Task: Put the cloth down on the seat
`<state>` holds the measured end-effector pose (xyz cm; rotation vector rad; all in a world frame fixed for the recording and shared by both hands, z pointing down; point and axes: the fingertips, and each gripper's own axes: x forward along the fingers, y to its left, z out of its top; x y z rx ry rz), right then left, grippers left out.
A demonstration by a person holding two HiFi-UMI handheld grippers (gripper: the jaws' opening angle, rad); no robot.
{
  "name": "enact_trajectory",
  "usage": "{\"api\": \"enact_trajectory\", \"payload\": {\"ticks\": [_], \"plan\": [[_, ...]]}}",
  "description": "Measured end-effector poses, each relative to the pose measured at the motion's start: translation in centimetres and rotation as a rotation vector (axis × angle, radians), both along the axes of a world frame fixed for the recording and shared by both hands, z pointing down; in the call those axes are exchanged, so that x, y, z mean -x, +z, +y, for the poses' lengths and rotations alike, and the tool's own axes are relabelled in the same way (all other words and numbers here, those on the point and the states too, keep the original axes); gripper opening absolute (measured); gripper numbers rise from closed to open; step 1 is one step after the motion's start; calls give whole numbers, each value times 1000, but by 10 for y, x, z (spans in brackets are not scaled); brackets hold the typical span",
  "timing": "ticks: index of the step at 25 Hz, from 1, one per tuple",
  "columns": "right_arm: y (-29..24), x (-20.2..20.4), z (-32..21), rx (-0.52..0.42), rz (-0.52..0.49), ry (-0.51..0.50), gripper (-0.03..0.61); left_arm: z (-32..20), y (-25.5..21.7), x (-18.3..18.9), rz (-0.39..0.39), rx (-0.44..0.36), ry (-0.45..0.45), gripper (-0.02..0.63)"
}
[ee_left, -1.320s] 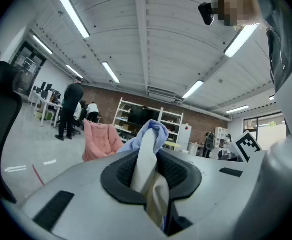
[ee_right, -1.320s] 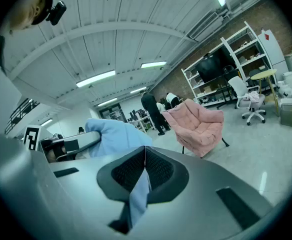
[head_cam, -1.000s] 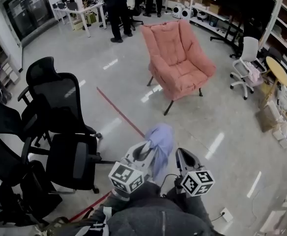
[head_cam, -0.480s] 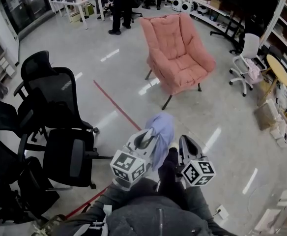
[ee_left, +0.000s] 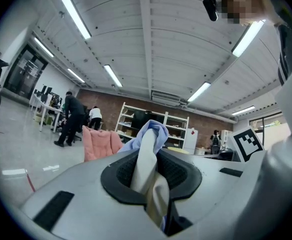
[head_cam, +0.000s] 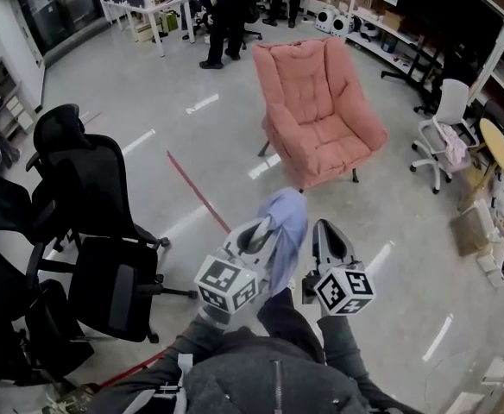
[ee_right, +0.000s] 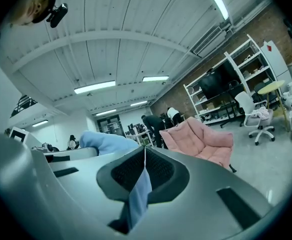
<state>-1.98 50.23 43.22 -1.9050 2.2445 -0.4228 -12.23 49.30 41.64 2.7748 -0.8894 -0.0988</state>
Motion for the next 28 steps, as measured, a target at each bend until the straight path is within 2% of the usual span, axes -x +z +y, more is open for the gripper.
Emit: {"api": "enact_trajectory", "payload": {"ticks": [6, 18, 28], "plan": [[-9, -35, -59, -5, -5, -32, 12, -56, -10, -37, 5, -8, -25, 64], [3, -96, -158, 50, -23, -84, 12, -150, -8, -95, 9, 0, -64, 64], [14, -112, -205, 50, -39, -146, 12, -196, 1, -116, 24, -3, -117, 63]]}}
